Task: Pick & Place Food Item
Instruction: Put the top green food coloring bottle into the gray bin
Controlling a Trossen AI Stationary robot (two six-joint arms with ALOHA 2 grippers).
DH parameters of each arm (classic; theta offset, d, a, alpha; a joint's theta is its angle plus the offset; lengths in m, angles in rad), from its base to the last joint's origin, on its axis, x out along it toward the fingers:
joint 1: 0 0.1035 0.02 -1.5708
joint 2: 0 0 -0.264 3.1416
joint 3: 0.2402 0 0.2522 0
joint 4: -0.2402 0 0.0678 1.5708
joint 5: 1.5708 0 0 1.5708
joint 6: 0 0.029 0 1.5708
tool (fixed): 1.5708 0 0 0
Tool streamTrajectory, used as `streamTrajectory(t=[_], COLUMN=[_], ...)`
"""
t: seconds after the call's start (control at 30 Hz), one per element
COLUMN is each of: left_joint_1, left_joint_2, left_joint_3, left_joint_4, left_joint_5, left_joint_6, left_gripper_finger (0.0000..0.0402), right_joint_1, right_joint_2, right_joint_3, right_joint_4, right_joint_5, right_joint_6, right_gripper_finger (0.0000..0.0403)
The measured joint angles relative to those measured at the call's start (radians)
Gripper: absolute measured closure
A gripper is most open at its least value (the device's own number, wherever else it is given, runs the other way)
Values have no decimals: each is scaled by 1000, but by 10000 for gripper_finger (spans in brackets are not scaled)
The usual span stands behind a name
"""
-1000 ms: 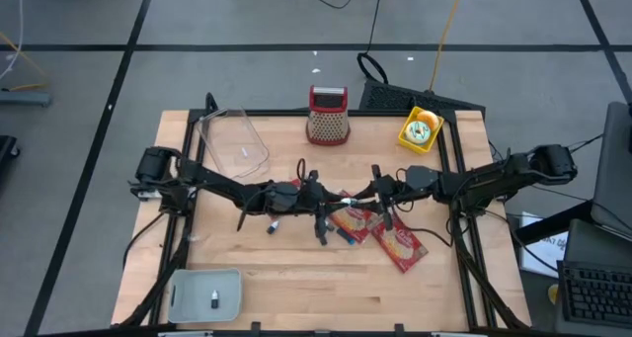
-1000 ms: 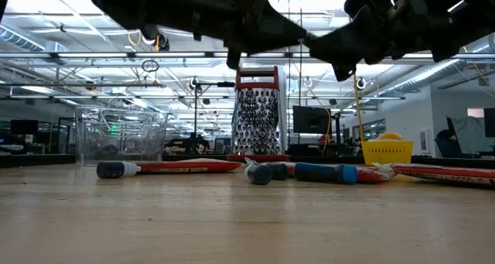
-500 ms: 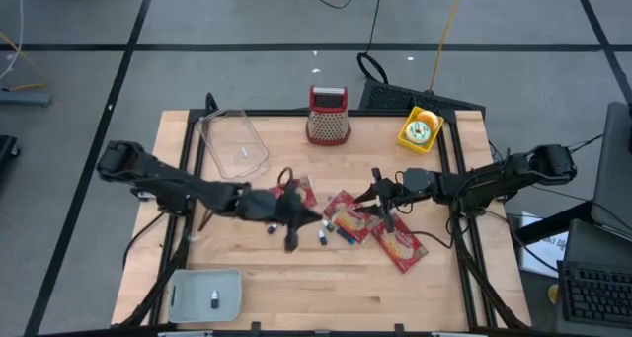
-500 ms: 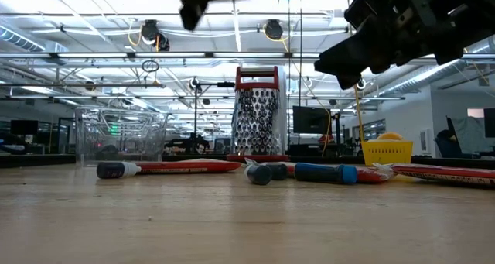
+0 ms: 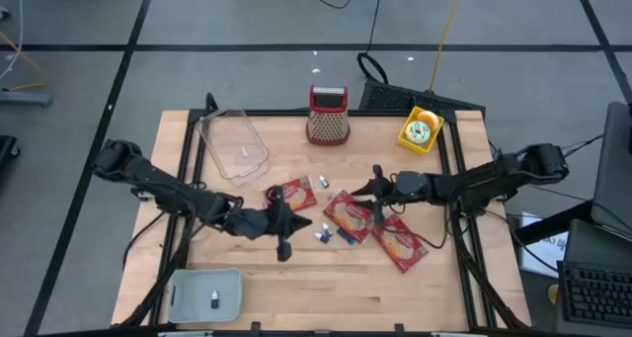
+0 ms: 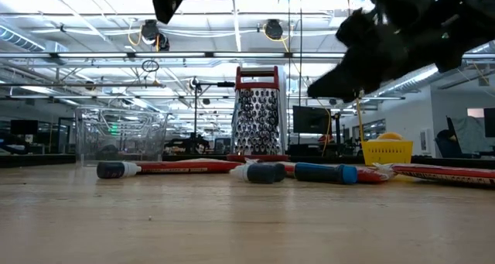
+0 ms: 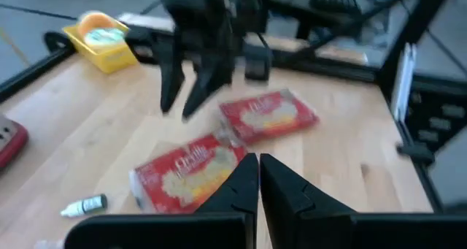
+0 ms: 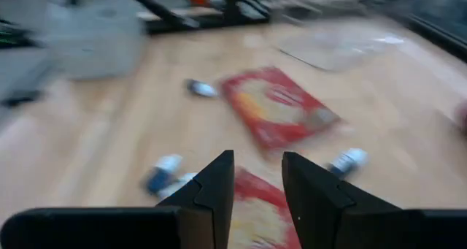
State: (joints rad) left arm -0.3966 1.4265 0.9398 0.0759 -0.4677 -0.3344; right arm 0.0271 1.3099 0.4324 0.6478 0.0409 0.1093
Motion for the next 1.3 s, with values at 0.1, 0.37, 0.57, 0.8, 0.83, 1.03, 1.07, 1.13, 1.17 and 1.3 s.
streamTrajectory(t=[0.1,0.37,0.57,0.8,0.83,1.03,1.07,1.13,1.17,1.3], left_joint_1=[26,83,95,94,94,96,95,95,95,95], left_joint_2=[0,0,0,0,0,0,0,0,0,0], left_joint_3=[0,0,0,0,0,0,0,0,0,0], left_joint_4=[1,-9,-29,-29,-29,-30,-29,-29,-30,-29], left_joint_5=[-22,-31,-30,-25,-26,-29,-29,-29,-29,-30], left_joint_6=[-53,-166,-188,-157,-157,-143,-143,-142,-142,-142], left_gripper_finger=[387,338,281,252,250,247,247,247,247,247], right_joint_1=[-14,-91,-145,-174,-176,-177,-177,-177,-177,-176], right_joint_2=[79,333,506,637,647,665,665,666,666,666], right_joint_3=[33,235,363,420,426,427,427,427,427,427], right_joint_4=[-1,-52,-109,-93,-85,-57,-56,-60,-61,-67], right_joint_5=[45,90,89,83,84,86,86,86,86,89], right_joint_6=[-44,-72,-18,21,25,36,36,36,38,59], right_gripper_finger=[281,185,143,152,155,178,184,199,208,249])
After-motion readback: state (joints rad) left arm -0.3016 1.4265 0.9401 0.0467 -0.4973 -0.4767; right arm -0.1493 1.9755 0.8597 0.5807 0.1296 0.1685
